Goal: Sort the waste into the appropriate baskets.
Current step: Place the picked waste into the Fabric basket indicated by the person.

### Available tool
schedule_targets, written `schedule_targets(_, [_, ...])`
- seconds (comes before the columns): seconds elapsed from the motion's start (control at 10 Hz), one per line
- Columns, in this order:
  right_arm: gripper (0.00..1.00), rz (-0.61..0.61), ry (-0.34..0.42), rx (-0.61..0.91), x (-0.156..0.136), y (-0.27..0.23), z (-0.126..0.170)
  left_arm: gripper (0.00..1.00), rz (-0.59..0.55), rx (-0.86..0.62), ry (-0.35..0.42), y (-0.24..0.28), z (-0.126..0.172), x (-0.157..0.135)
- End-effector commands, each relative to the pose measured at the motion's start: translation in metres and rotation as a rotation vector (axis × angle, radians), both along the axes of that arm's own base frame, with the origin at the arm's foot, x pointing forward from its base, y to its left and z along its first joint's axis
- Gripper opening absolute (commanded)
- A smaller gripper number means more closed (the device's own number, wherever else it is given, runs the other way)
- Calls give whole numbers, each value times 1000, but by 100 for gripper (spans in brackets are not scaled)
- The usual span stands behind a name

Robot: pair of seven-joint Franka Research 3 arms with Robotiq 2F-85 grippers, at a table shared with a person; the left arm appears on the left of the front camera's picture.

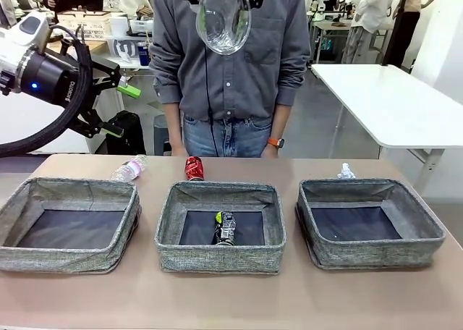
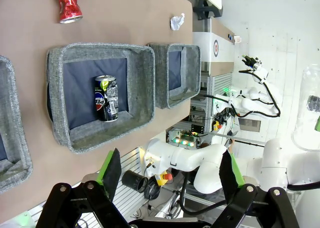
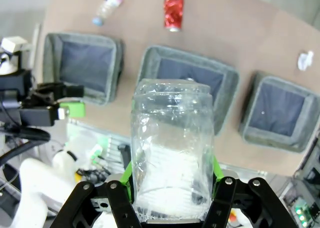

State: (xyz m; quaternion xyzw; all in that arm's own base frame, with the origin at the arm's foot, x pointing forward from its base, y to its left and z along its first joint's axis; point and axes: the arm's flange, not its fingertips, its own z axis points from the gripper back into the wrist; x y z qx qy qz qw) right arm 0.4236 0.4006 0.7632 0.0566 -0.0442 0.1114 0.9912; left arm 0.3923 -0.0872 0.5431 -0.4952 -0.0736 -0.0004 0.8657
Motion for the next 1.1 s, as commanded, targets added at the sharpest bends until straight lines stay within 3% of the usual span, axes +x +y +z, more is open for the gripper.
schedule_targets(0.0, [58,-4,-1,-2,-2,-3,3,100,-8,3,-4,2,2,-1])
schedule_targets(1.0, [58,-4,-1,-2,-2,-3,3,100,-8,3,-4,2,2,-1])
